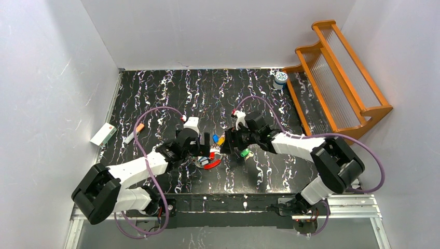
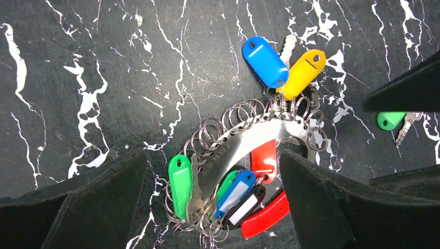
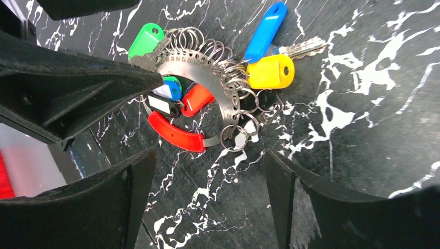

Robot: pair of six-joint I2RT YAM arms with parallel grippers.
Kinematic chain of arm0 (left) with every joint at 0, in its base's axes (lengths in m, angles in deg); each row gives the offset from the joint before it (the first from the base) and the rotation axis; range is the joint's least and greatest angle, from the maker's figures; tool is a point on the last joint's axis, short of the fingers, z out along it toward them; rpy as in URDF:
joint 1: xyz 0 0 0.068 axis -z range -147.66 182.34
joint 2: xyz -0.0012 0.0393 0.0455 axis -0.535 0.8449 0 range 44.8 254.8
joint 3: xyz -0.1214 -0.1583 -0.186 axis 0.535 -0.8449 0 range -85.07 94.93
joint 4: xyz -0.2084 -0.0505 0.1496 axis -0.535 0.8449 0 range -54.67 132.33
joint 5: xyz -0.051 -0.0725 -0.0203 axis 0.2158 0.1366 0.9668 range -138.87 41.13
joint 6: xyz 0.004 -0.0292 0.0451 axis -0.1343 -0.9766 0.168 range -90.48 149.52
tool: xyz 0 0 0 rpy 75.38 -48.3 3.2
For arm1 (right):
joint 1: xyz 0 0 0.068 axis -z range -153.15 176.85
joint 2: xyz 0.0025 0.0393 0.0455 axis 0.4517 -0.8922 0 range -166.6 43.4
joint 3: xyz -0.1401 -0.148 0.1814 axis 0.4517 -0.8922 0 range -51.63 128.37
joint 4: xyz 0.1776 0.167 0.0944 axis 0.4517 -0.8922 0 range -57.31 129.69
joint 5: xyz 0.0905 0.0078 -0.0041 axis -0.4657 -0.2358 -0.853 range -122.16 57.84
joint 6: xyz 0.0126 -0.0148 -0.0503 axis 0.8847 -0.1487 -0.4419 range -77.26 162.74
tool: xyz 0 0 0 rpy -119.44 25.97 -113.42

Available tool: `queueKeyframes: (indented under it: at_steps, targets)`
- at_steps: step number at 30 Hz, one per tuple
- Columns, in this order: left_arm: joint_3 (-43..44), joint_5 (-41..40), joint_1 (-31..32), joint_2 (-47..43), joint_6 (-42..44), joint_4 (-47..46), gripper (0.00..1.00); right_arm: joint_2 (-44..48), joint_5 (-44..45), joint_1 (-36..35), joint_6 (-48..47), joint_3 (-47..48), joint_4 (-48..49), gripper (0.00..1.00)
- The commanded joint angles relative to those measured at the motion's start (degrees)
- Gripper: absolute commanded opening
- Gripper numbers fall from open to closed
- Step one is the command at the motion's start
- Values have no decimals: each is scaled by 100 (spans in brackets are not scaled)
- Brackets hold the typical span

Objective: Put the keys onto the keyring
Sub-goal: Place the keyring at the center of the board, then adjust the keyring at the center of the board.

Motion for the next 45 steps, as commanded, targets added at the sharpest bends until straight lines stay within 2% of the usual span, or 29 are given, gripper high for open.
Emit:
queueKeyframes:
  at_steps: [1,8,12,16,19,25,28,30,37,43,45]
  targets:
    - [52,653,-320,33,-329,35,94,-348,-575,24,229,305,-31,82]
    - [-358,1968,-961,173,-710,-340,81,-805,-745,64,367,422,60,72]
    - [-488,2302,-989,339,-829,-466,73,-1117,-794,103,427,594,97,57]
    - [-603,2426,-989,408,-939,-455,64,-1485,-800,152,392,835,56,35]
    - [-657,2471,-989,364,-975,-352,58,-1706,-775,163,371,991,80,26]
    - [-865,2728,-989,146,-1211,-401,40,-1965,-721,177,262,1373,-53,24]
    - [-937,2763,-989,16,-1262,-369,37,-1914,-536,170,150,1452,-203,27]
    - [-950,2626,-989,-143,-1246,-252,39,-1812,-392,168,53,1465,-322,32]
    - [-719,1693,-989,-825,-1116,297,63,-1359,14,177,-253,1460,-692,49]
    - [-603,1244,-989,-1195,-980,332,82,-1129,260,177,-412,1465,-862,56]
    - [-637,1234,-989,-1306,-981,248,84,-1086,311,176,-426,1441,-907,56]
